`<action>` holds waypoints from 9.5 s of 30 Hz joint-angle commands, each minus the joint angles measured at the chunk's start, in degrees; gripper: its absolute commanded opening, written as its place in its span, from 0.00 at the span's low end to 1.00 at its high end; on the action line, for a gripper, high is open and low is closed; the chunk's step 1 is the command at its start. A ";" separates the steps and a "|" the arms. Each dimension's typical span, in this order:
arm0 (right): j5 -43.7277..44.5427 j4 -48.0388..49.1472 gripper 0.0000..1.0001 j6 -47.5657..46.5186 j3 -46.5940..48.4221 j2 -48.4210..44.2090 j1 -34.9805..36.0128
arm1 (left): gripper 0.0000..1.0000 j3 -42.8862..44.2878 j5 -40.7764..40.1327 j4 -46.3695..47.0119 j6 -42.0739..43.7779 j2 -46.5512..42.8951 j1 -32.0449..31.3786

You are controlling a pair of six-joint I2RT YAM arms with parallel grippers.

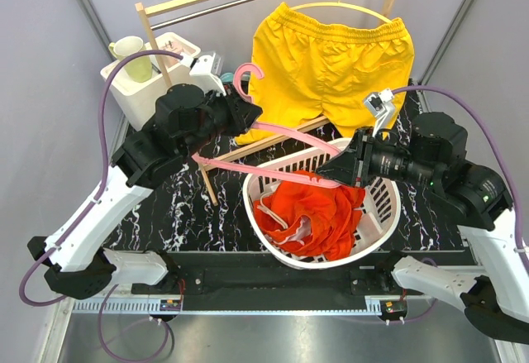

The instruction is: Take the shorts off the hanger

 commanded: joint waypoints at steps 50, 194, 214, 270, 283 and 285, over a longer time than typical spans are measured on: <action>8.22 -1.96 0.00 -2.19 50.13 39.97 -1.89 | 0.99 1.92 -8.90 -3.61 1.29 -14.01 0.88; -25.97 46.64 0.78 -56.94 4.80 38.48 -50.85 | 0.99 10.98 15.36 -8.53 35.39 -2.40 4.14; -35.46 52.71 0.00 -42.88 -0.23 29.60 -50.76 | 0.99 11.41 20.19 -7.92 30.39 -2.49 4.13; -1.37 32.84 0.00 -20.81 -14.46 6.93 -21.32 | 0.80 39.28 6.49 2.88 8.23 28.79 2.20; -2.24 32.23 0.00 -23.89 -14.38 5.16 -20.88 | 0.75 28.29 6.74 3.42 -28.82 27.39 6.16; -2.86 32.31 0.00 -23.63 -14.11 5.34 -20.53 | 0.73 27.77 6.14 3.24 -31.74 27.57 6.07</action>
